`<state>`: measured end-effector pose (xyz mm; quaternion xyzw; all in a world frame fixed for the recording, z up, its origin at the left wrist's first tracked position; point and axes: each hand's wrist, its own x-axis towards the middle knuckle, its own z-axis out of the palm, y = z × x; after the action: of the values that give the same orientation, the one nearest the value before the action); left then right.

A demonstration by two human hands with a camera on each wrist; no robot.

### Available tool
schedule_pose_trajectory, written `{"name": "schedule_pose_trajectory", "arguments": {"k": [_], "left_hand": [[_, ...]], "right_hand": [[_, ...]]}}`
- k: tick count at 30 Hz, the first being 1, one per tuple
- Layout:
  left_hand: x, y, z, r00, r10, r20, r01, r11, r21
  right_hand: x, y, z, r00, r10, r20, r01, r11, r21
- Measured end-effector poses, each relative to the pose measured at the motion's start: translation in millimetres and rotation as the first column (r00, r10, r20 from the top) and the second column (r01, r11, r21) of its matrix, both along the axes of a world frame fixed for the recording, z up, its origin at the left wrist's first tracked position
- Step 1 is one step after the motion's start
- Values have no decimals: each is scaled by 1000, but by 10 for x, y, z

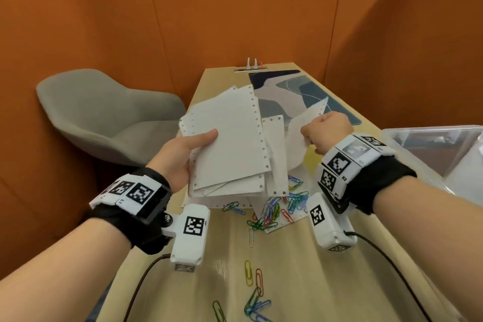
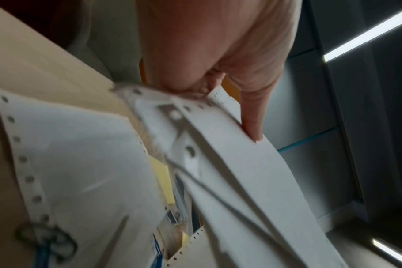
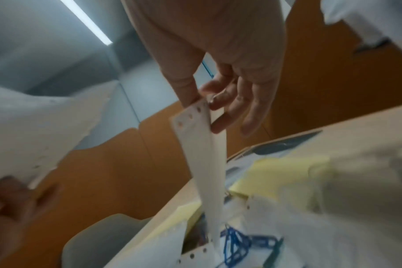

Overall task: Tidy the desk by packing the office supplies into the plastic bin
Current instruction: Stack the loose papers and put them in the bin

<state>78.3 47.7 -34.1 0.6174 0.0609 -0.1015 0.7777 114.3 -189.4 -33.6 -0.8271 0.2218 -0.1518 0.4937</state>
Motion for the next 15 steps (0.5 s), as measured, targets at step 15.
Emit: {"name": "schedule_pose_trajectory", "arguments": {"k": [15], "left_hand": [[-111,-201,-78,994,20,110,-20,1000,-6]], "right_hand": [[-263,-69,-207,928,269,-257,-318,932,-172]]}}
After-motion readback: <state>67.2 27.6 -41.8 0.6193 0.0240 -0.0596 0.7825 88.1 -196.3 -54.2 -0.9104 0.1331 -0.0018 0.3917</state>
